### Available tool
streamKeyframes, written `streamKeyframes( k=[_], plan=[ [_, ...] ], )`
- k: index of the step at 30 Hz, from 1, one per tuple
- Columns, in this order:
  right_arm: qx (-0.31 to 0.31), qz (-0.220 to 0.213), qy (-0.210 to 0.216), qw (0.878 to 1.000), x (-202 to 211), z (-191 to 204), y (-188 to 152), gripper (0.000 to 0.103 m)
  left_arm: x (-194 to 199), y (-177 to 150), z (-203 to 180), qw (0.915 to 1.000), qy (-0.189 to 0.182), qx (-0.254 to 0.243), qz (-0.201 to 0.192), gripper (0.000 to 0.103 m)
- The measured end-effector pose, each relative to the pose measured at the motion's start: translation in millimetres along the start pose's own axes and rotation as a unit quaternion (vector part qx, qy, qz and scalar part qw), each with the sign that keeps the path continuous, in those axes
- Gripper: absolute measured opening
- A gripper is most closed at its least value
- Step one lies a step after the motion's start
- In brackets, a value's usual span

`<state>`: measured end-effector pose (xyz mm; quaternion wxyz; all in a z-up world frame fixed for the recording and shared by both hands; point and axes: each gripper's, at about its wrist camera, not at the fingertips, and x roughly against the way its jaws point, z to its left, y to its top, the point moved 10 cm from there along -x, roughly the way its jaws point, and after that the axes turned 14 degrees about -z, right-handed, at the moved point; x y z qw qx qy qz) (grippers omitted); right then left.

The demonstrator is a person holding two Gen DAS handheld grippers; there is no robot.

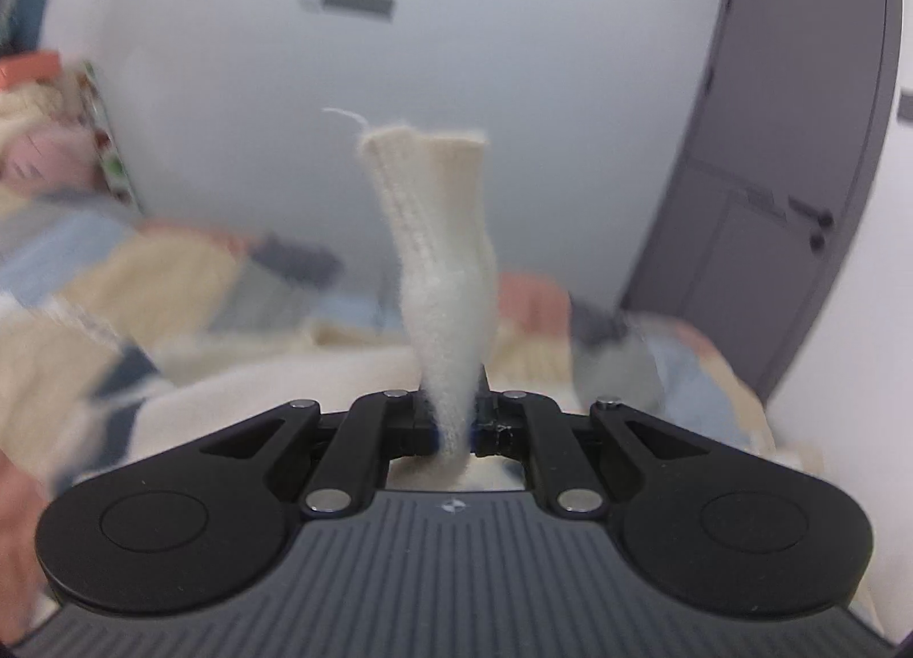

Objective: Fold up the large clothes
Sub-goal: 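Lift the sleeve and fold it across the body, open left gripper, then withdraw both grippers above the folded sweater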

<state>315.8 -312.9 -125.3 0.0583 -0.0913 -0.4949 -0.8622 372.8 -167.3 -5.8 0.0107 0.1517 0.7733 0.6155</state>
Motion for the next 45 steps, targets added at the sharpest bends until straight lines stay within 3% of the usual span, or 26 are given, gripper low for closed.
streamKeyframes(
  k=[5, 11, 14, 16, 18, 20, 25, 28, 32, 39, 45],
  plan=[
    [-0.006, -0.008, -0.012, 1.0, -7.0, -10.4, 0.5, 0.057, -26.3, -93.1, -12.8, 0.9966, -0.013, 0.011, 0.08, 0.01],
    [-0.018, 0.008, -0.035, 0.999, -16.1, -28.4, -13.5, 0.057, -45.0, -129.0, -1.5, 0.993, -0.036, 0.009, 0.113, 0.01],
    [-0.022, 0.014, -0.037, 0.999, -17.9, -29.6, -17.7, 0.057, -39.6, -131.4, 6.2, 0.9909, -0.041, 0.016, 0.127, 0.012],
    [-0.017, 0.011, -0.037, 0.999, -18.5, -28.9, -17.3, 0.057, -27.5, -127.8, 12.8, 0.9889, -0.045, 0.017, 0.14, 0.025],
    [0.001, 0.001, -0.049, 0.999, -18.3, -27.4, -15.9, 0.057, -12.2, -122.6, 14.8, 0.9877, -0.049, 0.014, 0.148, 0.053],
    [0.021, -0.004, -0.049, 0.999, -17.5, -21.8, -16.6, 0.057, 14.2, -115.6, 15.0, 0.9872, -0.06, 0.016, 0.147, 0.058],
    [0.067, -0.021, -0.051, 0.996, -12.4, -6.7, -15.6, 0.057, 71.3, -107.7, 41.0, 0.9876, -0.059, 0.034, 0.141, 0.059],
    [0.104, -0.023, -0.04, 0.994, -9.6, 7.0, -17.9, 0.057, 96.8, -113.6, 68.5, 0.9881, -0.029, 0.026, 0.149, 0.059],
    [0.143, 0.014, -0.005, 0.99, -15.3, 30.5, -42.5, 0.057, 124.5, -120.2, 103.3, 0.9888, 0.016, -0.013, 0.148, 0.059],
    [0.219, 0.066, 0.045, 0.972, -29.7, 68.6, -84.6, 0.054, 128.9, -137.5, 161.2, 0.9865, 0.062, 0.002, 0.151, 0.059],
    [0.236, 0.078, 0.051, 0.967, -43.8, 84.6, -96.9, 0.054, 127.7, -133.8, 182.0, 0.9881, 0.059, -0.02, 0.141, 0.058]
  ],
)
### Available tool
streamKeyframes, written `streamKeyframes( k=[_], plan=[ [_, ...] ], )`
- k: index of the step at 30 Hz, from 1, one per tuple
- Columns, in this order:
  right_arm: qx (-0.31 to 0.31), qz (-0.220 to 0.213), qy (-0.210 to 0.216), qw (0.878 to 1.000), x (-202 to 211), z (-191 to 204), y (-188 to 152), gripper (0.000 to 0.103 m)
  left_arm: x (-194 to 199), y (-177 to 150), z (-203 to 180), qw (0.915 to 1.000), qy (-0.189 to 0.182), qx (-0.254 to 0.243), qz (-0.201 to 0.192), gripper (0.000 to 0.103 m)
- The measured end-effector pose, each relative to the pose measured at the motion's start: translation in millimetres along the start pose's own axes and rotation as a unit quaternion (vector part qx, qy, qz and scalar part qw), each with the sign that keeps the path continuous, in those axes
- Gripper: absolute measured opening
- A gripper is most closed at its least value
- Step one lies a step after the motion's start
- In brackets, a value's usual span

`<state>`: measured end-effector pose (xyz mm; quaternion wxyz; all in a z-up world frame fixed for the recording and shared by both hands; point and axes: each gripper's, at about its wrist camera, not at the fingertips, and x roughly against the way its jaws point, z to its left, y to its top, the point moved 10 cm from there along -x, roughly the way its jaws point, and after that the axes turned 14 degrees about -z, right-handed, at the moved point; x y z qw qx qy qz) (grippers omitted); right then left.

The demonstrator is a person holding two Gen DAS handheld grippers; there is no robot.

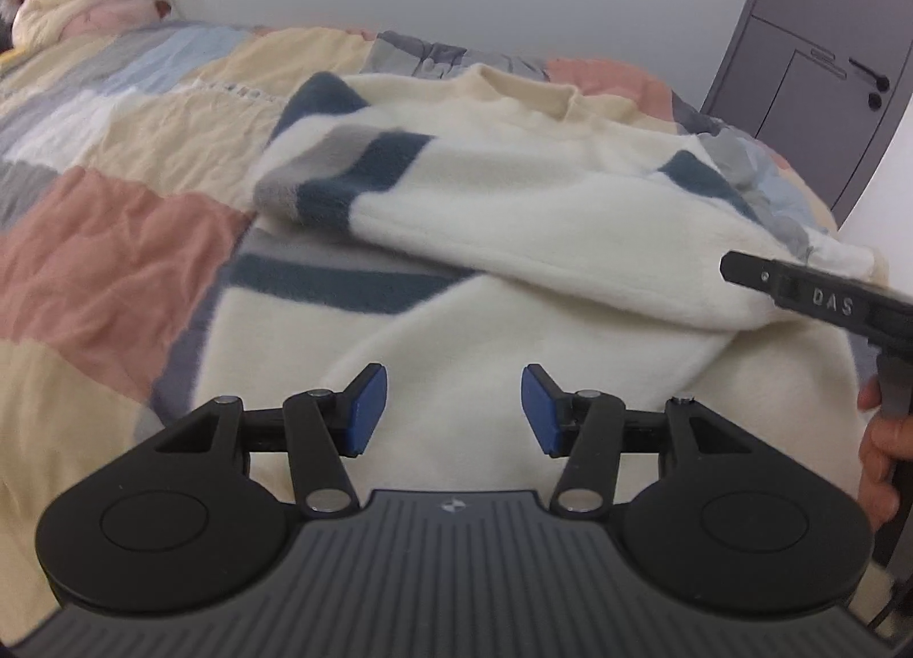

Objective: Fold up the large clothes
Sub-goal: 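Withdraw both grippers above the folded sweater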

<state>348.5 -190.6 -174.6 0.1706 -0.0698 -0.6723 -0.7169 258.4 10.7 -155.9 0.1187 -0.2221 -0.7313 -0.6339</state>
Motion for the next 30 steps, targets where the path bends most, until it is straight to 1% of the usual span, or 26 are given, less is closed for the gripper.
streamKeyframes(
  k=[3, 6, 8, 9, 11, 15, 17, 25, 28, 30],
  plan=[
    [0.001, 0.007, -0.001, 1.0, -11.7, 2.4, -2.1, 0.054, -5.4, -0.3, 6.1, 1.0, -0.003, -0.005, -0.001, 0.058],
    [0.014, 0.014, -0.007, 1.0, -24.6, 2.9, -5.4, 0.053, -14.1, -5.8, 15.4, 0.9999, -0.005, 0.008, 0.009, 0.058],
    [0.013, 0.034, -0.003, 0.999, -36.9, 3.5, -13.4, 0.055, -23.5, -14.2, 23.3, 0.9997, 0.001, 0.016, 0.019, 0.057],
    [0.011, 0.051, 0.003, 0.999, -44.4, 5.2, -20.7, 0.056, -29.7, -21.9, 26.4, 0.9992, 0.002, 0.021, 0.033, 0.057],
    [0.024, 0.067, 0.001, 0.997, -55.4, 6.7, -31.6, 0.056, -33.4, -27.2, 29.9, 0.9987, -0.003, 0.036, 0.035, 0.057],
    [0.076, 0.068, 0.007, 0.995, -67.5, 14.7, -38.8, 0.058, -33.0, -26.9, 29.6, 0.9986, -0.002, 0.042, 0.033, 0.057],
    [0.069, 0.069, 0.011, 0.995, -70.7, 12.0, -38.9, 0.058, -32.1, -26.7, 29.5, 0.9986, -0.004, 0.043, 0.032, 0.057],
    [0.06, 0.073, 0.019, 0.995, -59.3, 8.3, -38.8, 0.057, -22.3, -26.2, 36.6, 0.9961, -0.007, 0.084, 0.026, 0.057],
    [0.083, 0.078, 0.031, 0.993, -52.4, 8.1, -42.1, 0.056, -19.9, -26.3, 38.3, 0.9943, -0.004, 0.101, 0.032, 0.057],
    [0.069, 0.088, 0.033, 0.993, -46.2, 5.3, -40.5, 0.056, -12.9, -24.0, 38.8, 0.9935, 0.002, 0.11, 0.03, 0.057]
  ],
)
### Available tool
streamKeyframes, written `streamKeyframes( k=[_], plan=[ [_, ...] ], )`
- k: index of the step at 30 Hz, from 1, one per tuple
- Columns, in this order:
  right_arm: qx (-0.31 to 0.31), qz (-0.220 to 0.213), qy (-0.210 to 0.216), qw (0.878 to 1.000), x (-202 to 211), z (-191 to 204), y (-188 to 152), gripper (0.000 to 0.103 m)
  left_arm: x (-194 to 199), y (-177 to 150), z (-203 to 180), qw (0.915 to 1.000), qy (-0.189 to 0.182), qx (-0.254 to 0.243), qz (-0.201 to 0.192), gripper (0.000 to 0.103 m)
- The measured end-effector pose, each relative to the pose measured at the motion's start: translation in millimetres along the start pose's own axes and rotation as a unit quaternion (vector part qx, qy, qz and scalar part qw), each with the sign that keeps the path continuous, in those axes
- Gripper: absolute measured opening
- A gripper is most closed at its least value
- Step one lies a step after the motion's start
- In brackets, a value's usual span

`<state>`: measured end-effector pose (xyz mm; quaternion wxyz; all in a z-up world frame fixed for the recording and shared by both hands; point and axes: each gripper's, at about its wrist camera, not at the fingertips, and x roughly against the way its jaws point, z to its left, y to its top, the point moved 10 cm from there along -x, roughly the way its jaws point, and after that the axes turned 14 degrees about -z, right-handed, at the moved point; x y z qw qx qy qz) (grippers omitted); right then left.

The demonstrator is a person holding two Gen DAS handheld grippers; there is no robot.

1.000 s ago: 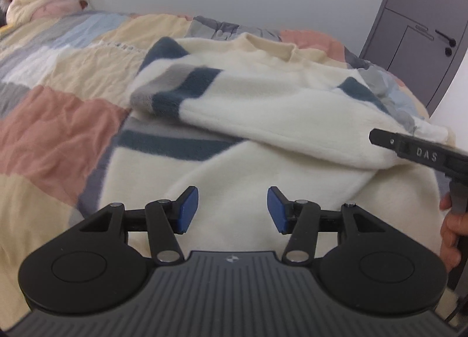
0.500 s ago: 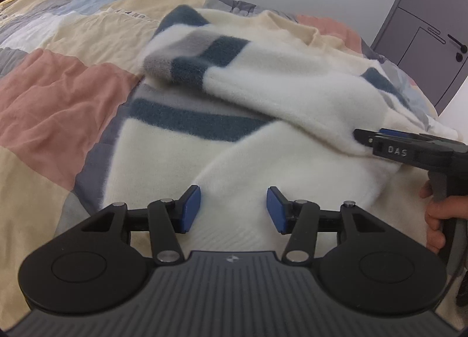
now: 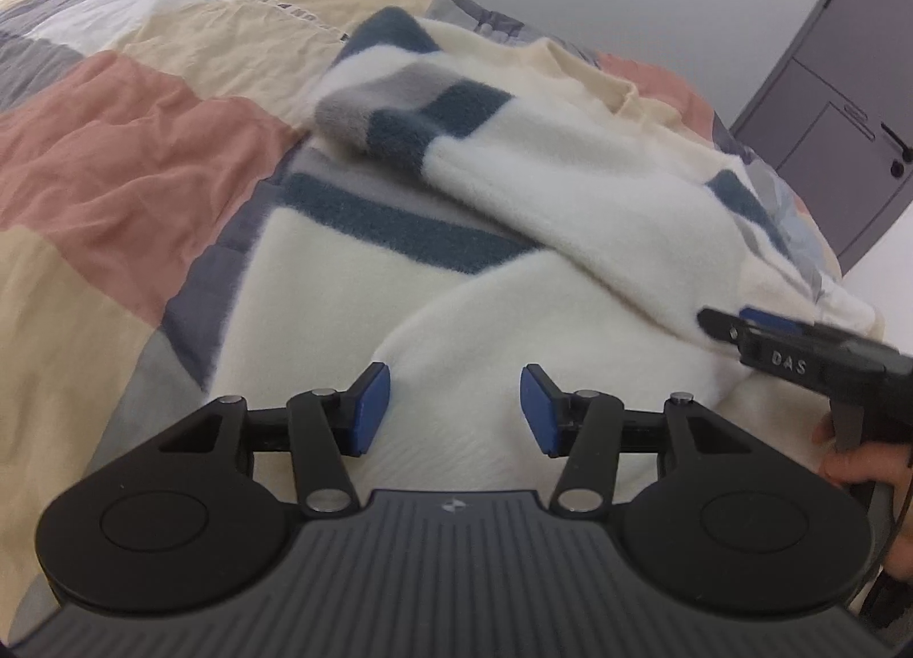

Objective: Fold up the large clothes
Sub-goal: 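Withdraw both grippers above the folded sweater, then lower both grippers to the sweater hem and close them on it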

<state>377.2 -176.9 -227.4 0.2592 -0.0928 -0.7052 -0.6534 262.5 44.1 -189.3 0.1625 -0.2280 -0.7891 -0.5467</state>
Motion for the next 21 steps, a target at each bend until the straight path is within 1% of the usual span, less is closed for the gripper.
streamKeyframes(
  k=[3, 4, 6, 8, 9, 12, 14, 16, 18, 21],
  plan=[
    [-0.008, 0.019, 0.008, 1.0, 15.6, -0.6, -2.7, 0.056, 16.0, -0.5, 1.2, 0.9997, 0.019, -0.004, -0.013, 0.058],
    [-0.004, 0.029, 0.01, 1.0, 22.3, -0.2, -5.4, 0.056, 21.8, -3.2, 1.3, 0.9993, 0.03, -0.009, -0.019, 0.057],
    [0.023, 0.047, 0.018, 0.998, 36.0, 3.8, -12.6, 0.056, 28.1, -11.3, 1.0, 0.9986, 0.047, -0.017, -0.017, 0.058],
    [0.045, 0.079, 0.017, 0.996, 49.7, 5.5, -26.0, 0.058, 36.7, -17.7, 4.1, 0.9974, 0.067, -0.011, -0.021, 0.058],
    [0.046, 0.099, 0.014, 0.994, 56.8, 4.2, -34.4, 0.057, 42.4, -20.1, 4.7, 0.9971, 0.072, -0.005, -0.024, 0.058],
    [0.019, 0.12, 0.018, 0.992, 77.1, -0.8, -45.5, 0.057, 57.3, -27.7, 4.0, 0.9971, 0.072, 0.005, -0.023, 0.058],
    [-0.019, 0.139, 0.02, 0.99, 84.3, -5.8, -48.3, 0.057, 64.6, -33.3, 3.1, 0.9969, 0.076, 0.005, -0.017, 0.058],
    [-0.057, 0.156, 0.016, 0.986, 89.6, -12.6, -49.2, 0.057, 69.5, -36.2, 3.0, 0.9966, 0.082, -0.002, -0.011, 0.058],
    [-0.084, 0.176, 0.017, 0.981, 97.1, -16.6, -50.6, 0.057, 74.6, -37.0, 6.5, 0.9964, 0.084, 0.009, -0.004, 0.058],
    [-0.088, 0.218, 0.035, 0.971, 114.3, -14.0, -57.5, 0.057, 84.0, -36.5, 18.5, 0.9949, 0.095, 0.03, 0.007, 0.057]
  ],
)
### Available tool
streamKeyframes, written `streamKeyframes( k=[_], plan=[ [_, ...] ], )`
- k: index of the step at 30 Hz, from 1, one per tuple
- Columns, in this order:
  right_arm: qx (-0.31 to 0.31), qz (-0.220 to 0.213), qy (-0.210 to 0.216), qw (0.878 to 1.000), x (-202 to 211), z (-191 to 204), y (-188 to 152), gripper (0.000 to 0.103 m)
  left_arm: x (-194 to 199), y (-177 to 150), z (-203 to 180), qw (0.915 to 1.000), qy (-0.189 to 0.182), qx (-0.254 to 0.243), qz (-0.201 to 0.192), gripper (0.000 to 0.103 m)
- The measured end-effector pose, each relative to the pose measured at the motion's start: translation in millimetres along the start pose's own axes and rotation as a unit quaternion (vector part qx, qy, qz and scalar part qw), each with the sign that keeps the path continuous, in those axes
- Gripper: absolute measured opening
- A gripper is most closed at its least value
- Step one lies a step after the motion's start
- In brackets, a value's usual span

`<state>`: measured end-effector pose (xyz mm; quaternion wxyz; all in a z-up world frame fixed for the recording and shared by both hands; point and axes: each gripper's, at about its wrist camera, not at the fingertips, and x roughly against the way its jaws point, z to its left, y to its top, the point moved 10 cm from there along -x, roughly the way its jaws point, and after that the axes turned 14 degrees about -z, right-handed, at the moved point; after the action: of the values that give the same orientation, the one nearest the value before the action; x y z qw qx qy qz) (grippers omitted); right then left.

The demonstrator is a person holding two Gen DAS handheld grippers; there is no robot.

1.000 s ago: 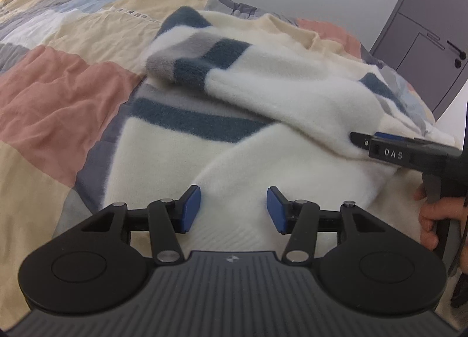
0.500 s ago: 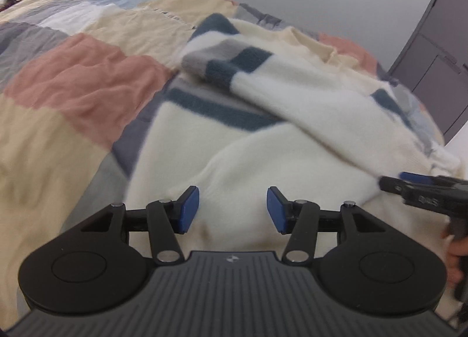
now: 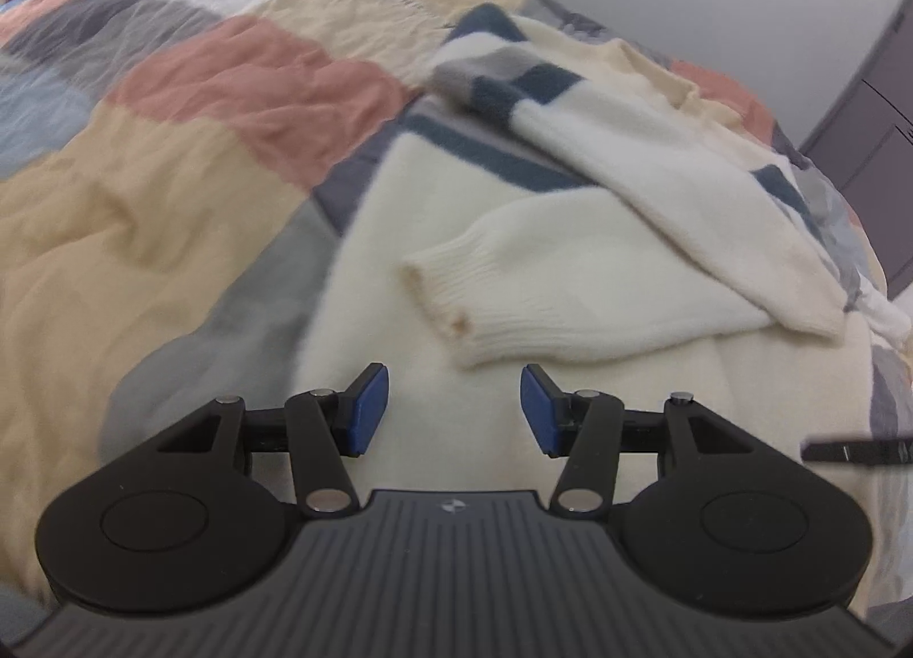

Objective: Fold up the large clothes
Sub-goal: 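Lower both grippers to the sweater hem and close them on it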

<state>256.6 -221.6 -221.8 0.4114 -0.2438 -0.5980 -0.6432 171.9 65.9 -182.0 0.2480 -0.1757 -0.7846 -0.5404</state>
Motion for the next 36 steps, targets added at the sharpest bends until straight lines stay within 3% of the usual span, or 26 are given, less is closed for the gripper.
streamKeyframes(
  k=[8, 12, 17, 28, 32, 36],
  plan=[
    [0.021, 0.067, -0.02, 0.997, 42.7, -10.7, -30.5, 0.058, 23.7, 7.4, 22.6, 0.9997, 0.003, 0.017, 0.017, 0.059],
    [-0.01, 0.078, -0.033, 0.996, 48.7, -23.2, -36.8, 0.083, 24.6, 1.3, 37.1, 0.9979, 0.003, 0.049, 0.043, 0.062],
    [-0.072, 0.092, -0.037, 0.992, 36.5, -33.2, -42.9, 0.086, 20.7, -0.9, 49.5, 0.995, 0.007, 0.084, 0.053, 0.065],
    [-0.105, 0.075, -0.08, 0.988, 10.1, -10.1, -60.1, 0.09, 44.3, 8.9, 58.1, 0.9907, 0.0, 0.132, 0.031, 0.071],
    [-0.105, 0.048, -0.033, 0.993, 15.1, 16.2, -61.0, 0.09, 49.3, 8.6, 65.7, 0.9889, 0.008, 0.145, 0.029, 0.072],
    [-0.136, 0.03, -0.007, 0.99, 20.5, 14.7, -59.0, 0.09, 37.9, 3.1, 82.1, 0.9855, 0.044, 0.161, 0.033, 0.072]
  ],
)
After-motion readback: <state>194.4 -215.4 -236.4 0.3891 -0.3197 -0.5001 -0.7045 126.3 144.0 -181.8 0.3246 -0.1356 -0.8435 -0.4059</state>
